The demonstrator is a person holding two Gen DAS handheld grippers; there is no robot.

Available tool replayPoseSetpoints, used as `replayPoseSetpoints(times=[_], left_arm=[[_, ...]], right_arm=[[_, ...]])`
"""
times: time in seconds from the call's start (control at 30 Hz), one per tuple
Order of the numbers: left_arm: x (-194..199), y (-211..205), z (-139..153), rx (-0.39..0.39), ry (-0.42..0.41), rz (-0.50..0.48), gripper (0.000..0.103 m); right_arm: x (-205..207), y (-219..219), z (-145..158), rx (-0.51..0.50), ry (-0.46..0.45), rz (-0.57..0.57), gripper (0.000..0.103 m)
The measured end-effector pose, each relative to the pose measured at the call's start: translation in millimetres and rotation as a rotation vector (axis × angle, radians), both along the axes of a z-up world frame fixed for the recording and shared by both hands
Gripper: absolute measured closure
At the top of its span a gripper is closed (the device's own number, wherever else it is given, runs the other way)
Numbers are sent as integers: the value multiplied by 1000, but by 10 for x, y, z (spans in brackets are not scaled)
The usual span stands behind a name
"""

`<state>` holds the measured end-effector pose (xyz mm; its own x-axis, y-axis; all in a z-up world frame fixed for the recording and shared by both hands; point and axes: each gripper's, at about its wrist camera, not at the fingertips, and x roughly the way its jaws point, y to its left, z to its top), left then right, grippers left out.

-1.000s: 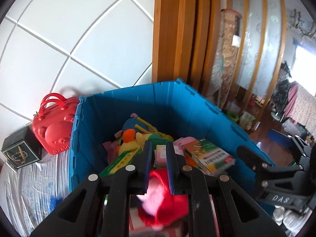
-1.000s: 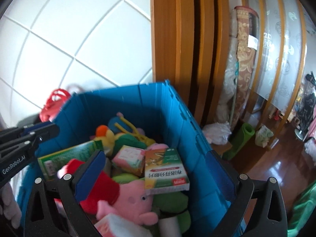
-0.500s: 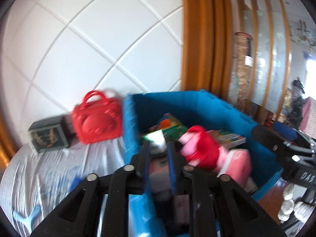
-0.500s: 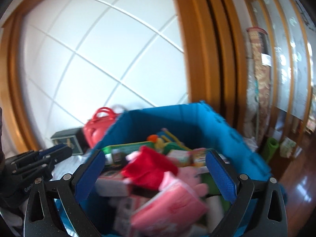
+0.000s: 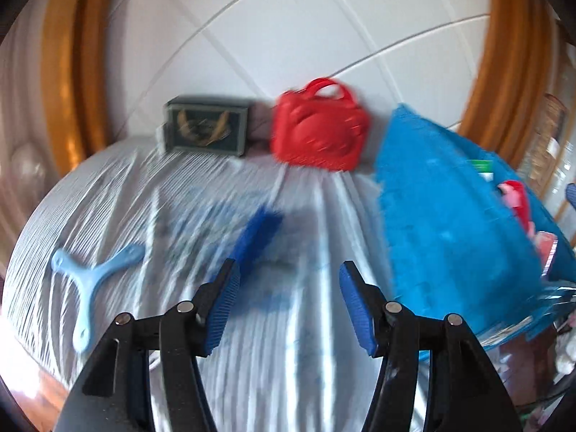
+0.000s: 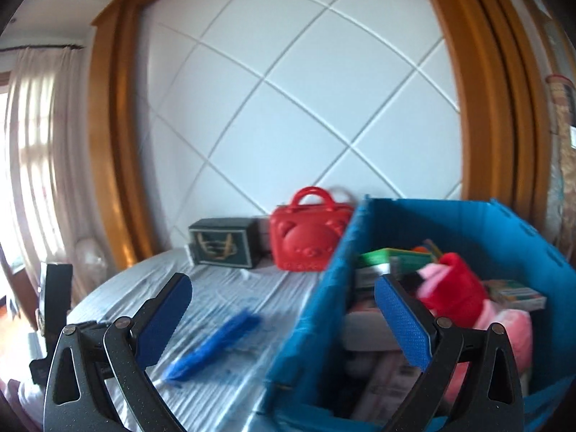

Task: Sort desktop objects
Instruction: 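Withdraw both tools from the crate back over the bed, then grasp the light-blue boomerang with the left tool while the right tool approaches the blue brush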

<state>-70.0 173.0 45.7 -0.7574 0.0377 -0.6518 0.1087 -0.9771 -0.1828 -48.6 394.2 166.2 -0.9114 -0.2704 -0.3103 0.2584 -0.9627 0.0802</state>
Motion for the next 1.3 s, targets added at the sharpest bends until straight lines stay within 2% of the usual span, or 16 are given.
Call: replayPoseSetpoints(times=[0.13,0.2,0.23,0.27,0.33,0.43,0.53,0.67,0.77,0.93,1.07,1.1,1.2,1.23,1.27,1.3], left_arm=[[167,-736,-316,-47,-76,89,46],[261,-1142,-471,-37,-108,120,46],[306,-1362,-548,-23,-128,136,46],[344,-1565,-618,-12,-144,153,46],[413,-1930,-757,-22,-178,175,46],[429,-2368,-934,-62,-204,182,46],[334,-2754,-1174,-48,-237,198,46],[146,-3040,-1539,-13,-340,187,46],[-2,-3133,-1754,-13,-368,202,46],[-314,-3227,-1993,44,-390,252,46],[-561,-3153,-2159,-6,-415,251,46],[-598,-3150,-2212,0,-424,260,43],[-607,-3077,-2265,-79,-381,302,24],[-591,-3091,-2289,-80,-378,323,5],[-561,-3143,-2335,-43,-385,347,0],[-540,-3153,-2322,-43,-365,349,0]], right_arm=[[-164,-465,-245,-30,-95,32,0],[-258,-700,-412,-45,-153,29,0],[-272,-873,-485,35,-134,-85,0],[-290,-1014,-547,99,-117,-150,0],[-330,-1276,-719,134,-156,-162,0],[-346,-1620,-925,122,-219,-162,0],[-368,-1967,-1124,118,-277,-134,0],[-552,-2318,-1511,91,-421,-86,0],[-736,-2503,-1853,103,-528,-46,0],[-1004,-2592,-2337,121,-651,12,0],[-1278,-2644,-2603,121,-712,50,0],[-1340,-2673,-2649,128,-724,58,0],[-1535,-2813,-2863,179,-774,68,0],[-1569,-2841,-2913,182,-785,72,0],[-1608,-2878,-2985,186,-804,73,0],[-1644,-2902,-3051,182,-821,69,0]])
